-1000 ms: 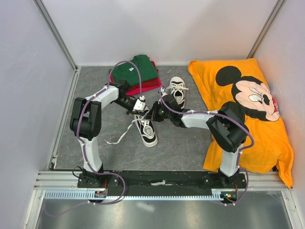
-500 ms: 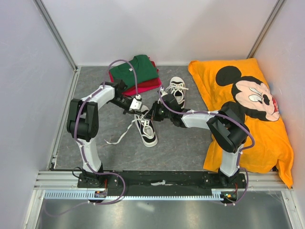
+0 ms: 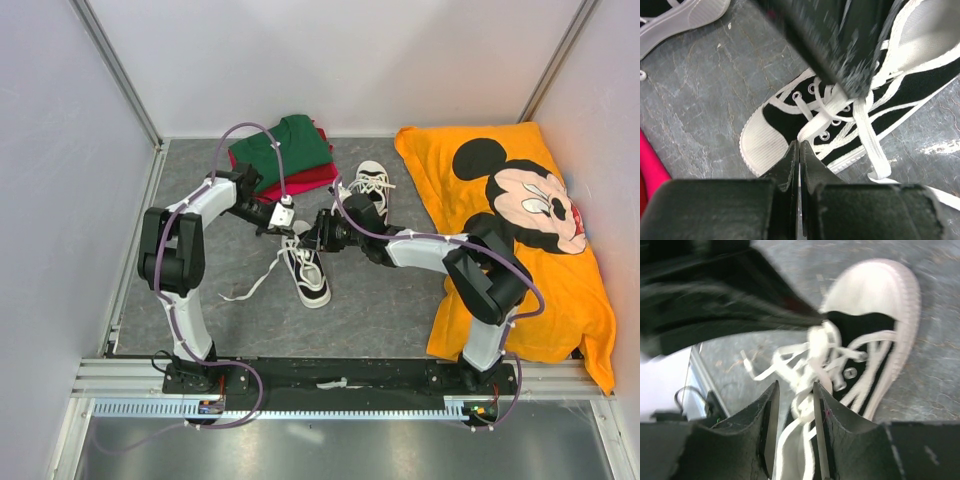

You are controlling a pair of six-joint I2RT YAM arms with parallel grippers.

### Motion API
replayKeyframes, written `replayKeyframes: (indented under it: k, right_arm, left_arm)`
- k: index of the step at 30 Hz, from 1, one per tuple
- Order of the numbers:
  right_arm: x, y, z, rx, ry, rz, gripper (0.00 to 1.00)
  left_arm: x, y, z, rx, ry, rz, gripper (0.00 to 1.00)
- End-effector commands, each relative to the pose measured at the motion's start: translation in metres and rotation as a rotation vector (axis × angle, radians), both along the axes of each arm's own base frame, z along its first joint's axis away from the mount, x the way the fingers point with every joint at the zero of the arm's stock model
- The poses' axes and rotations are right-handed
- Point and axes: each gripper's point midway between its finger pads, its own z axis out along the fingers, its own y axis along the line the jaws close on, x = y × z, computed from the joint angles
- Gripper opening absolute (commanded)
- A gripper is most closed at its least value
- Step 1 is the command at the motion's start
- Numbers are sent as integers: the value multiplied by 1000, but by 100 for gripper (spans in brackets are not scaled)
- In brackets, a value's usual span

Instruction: Tie the shoes

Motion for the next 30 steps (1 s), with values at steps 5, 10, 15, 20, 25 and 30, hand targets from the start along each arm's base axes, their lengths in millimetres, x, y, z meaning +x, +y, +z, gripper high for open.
replayKeyframes:
  k: [5, 10, 15, 20, 25, 30]
  right_arm:
    - [-29, -1, 61, 37, -277, 276, 52]
    - [-46, 2, 66, -37, -445, 438, 63]
    - [-65, 35, 64, -203, -715, 640, 72]
    - [-83, 77, 51, -267, -895, 838, 87]
    - [-97, 118, 27, -281, -959, 963, 88]
    - [-96, 138, 0, -311, -997, 1021, 86]
  left_arm:
    - [3, 4, 35, -73, 10, 75, 2]
    - [10, 19, 42, -100, 76, 166, 2]
    - [14, 26, 40, -110, 202, 261, 2]
    - [11, 21, 36, -139, 302, 294, 1]
    - [11, 21, 23, -130, 370, 317, 1]
    - [12, 20, 20, -130, 388, 322, 2]
